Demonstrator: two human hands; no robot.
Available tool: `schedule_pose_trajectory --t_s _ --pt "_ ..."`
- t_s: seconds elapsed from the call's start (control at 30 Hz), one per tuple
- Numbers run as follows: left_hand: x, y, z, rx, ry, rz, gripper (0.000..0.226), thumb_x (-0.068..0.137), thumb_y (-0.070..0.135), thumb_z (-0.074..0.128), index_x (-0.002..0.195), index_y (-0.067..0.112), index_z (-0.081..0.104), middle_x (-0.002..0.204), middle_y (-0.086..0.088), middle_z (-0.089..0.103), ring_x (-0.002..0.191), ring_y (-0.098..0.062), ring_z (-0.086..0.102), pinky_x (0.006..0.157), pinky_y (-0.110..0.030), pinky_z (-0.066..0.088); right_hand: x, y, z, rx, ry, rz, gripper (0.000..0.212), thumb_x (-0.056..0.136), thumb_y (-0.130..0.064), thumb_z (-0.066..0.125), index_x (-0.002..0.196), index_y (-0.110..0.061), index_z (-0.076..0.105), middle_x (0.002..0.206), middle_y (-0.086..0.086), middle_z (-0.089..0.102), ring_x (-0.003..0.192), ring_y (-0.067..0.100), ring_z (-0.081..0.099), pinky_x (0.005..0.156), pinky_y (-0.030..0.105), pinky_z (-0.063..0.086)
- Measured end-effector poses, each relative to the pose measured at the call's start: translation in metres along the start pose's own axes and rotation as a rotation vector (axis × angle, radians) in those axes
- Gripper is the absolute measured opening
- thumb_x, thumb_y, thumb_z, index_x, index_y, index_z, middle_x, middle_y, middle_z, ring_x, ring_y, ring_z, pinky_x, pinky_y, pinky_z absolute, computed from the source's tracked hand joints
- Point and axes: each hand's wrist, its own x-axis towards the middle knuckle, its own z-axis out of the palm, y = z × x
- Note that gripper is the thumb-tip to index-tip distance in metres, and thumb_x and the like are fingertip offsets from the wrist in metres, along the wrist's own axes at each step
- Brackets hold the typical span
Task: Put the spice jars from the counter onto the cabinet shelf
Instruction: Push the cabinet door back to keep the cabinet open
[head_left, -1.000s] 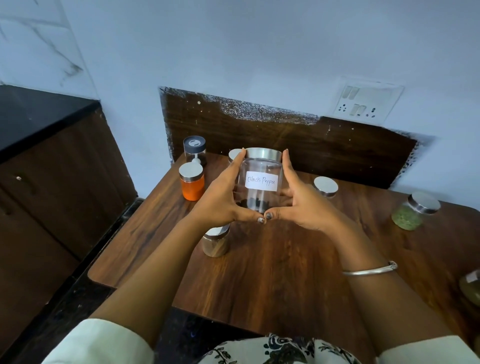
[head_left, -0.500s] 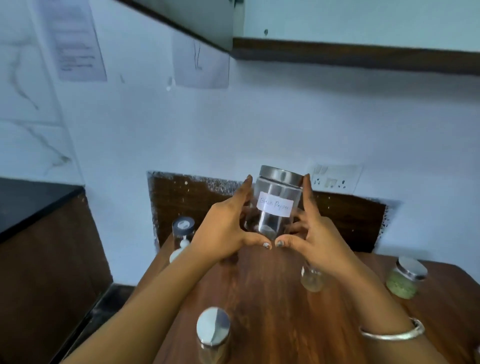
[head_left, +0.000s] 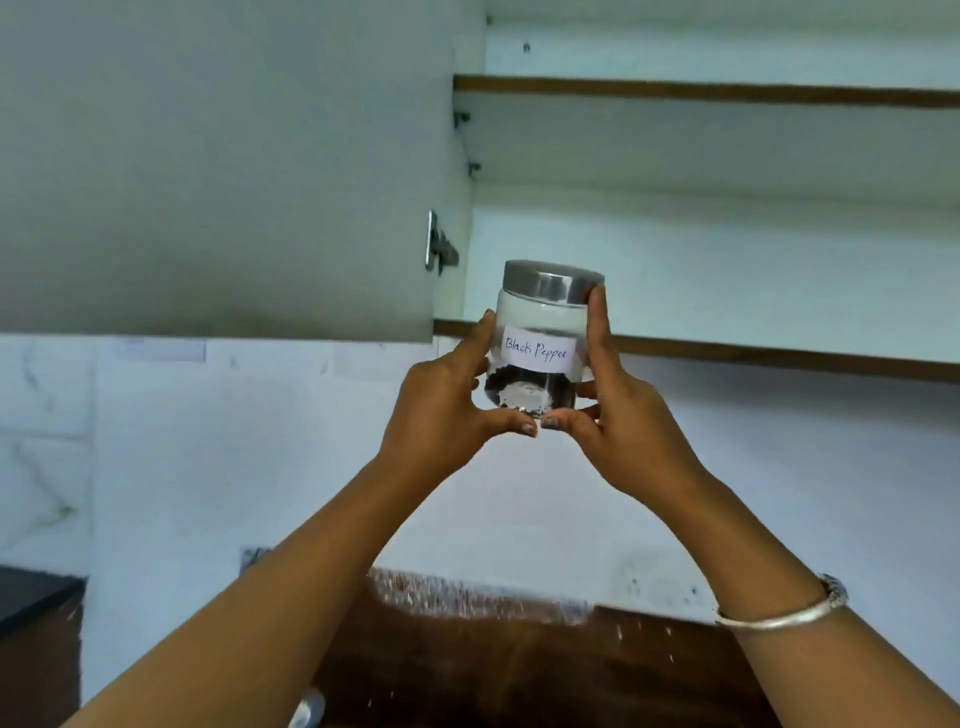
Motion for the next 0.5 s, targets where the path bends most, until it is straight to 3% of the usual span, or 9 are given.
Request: schedule_pose_trajectory --t_s 0.17,0.4,0.5 --pt "0.065 -0.017 0.009 0.057 0.05 0.018 0.104 0.065 0.037 0.08 0.147 0.028 0.016 0.129 -0.003 0.06 0.114 -0.02 0.059 0.093 -0.027 0.044 0.063 0.024 0.012 0.077 0.078 -0.049 0.104 0.087 -0.027 0.064 0.121 -0.068 -0.026 0.138 0.0 0.053 0.107 0.021 0.064 0.084 0.026 0.043" --pt "0.111 -0.051 0.031 0.116 0.093 0.028 0.096 0.073 0.034 0.075 0.147 0.03 0.014 0.126 -0.007 0.06 0.106 -0.02 0.061 0.093 -0.034 0.051 0.114 0.057 0.042 0.116 0.086 -0.042 0.102 0.087 -0.025 0.065 0.124 -0.062 -0.022 0.138 -0.001 0.052 0.108 0.019 0.063 0.085 0.024 0.043" --pt "0.119 -0.065 0.037 0.087 0.133 -0.006 0.088 0.075 0.034 0.074 0.146 0.031 0.021 0.119 -0.01 0.064 0.097 -0.021 0.065 0.086 -0.036 0.053 0.129 0.066 0.051 0.082 0.058 0.023 0.099 0.087 -0.029 0.065 0.131 -0.059 -0.019 0.134 0.0 0.056 0.108 0.02 0.062 0.082 0.025 0.042"
